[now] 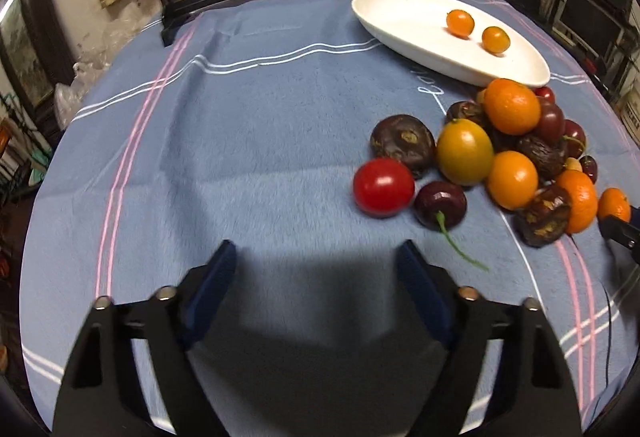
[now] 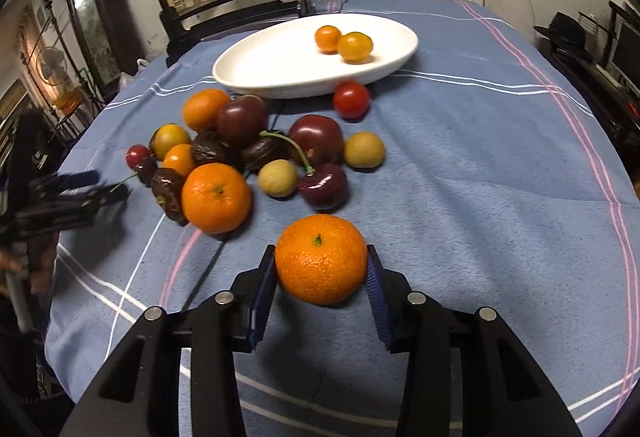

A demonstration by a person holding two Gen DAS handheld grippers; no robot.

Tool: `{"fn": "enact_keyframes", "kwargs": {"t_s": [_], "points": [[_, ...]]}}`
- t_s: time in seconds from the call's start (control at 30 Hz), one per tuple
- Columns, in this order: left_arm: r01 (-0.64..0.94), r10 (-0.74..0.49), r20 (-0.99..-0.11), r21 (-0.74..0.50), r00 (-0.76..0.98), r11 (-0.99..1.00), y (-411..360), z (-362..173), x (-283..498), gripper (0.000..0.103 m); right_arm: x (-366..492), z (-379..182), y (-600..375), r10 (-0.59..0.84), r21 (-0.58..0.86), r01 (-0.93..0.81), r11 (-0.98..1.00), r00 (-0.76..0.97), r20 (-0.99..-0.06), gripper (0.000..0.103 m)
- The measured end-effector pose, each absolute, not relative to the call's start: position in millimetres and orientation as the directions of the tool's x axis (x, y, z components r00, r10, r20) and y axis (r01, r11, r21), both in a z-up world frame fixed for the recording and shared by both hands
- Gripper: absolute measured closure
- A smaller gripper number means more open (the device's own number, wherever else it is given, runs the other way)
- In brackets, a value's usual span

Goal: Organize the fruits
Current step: 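Grasp a mandarin with the right tool while the left tool grasps a red cherry tomato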

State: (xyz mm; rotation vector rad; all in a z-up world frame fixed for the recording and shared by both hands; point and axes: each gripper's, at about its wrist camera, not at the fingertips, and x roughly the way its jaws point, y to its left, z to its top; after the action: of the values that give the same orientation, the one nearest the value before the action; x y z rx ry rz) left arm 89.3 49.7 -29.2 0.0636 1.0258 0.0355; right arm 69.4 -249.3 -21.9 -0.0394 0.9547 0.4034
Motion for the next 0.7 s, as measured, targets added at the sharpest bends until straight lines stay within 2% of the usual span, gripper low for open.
{"fn": "enact_keyframes", "kwargs": {"t_s": [0.13, 0.23, 0.27, 0.3, 0.37, 0.53, 0.7], "points": [[0.029, 0.04, -0.849, 0.065, 0.526, 0.997, 47, -28, 104, 0.029, 72, -15, -243, 0.329, 0.145, -0.363, 0.92, 0.519, -0.789, 0.06], [0.062, 0.018, -0.848, 0.059, 0.529, 0.996, 39, -29, 111, 0.035, 73, -14, -240, 0.333, 0.143, -0.374, 0.916, 0.516, -0.789, 0.06], [0.074, 0.004, -0.846, 0.051, 0.533, 0.996, 36, -29, 113, 0.044, 73, -14, -239, 0.333, 0.142, -0.376, 0.916, 0.514, -0.79, 0.06], [0.086, -0.01, -0.844, 0.043, 0.536, 0.995, 33, -30, 115, 0.048, 74, -14, -238, 0.332, 0.141, -0.377, 0.916, 0.513, -0.792, 0.06], [0.111, -0.04, -0.84, 0.024, 0.541, 0.994, 29, -29, 117, 0.072, 73, -15, -239, 0.332, 0.137, -0.38, 0.915, 0.512, -0.792, 0.06], [0.102, -0.055, -0.847, -0.001, 0.528, 0.995, 30, -25, 111, 0.073, 69, -10, -242, 0.338, 0.138, -0.383, 0.913, 0.525, -0.781, 0.06], [0.098, -0.082, -0.827, -0.033, 0.556, 0.995, 35, 0, 98, 0.073, 72, 8, -240, 0.348, 0.127, -0.397, 0.909, 0.554, -0.756, 0.06]]}}
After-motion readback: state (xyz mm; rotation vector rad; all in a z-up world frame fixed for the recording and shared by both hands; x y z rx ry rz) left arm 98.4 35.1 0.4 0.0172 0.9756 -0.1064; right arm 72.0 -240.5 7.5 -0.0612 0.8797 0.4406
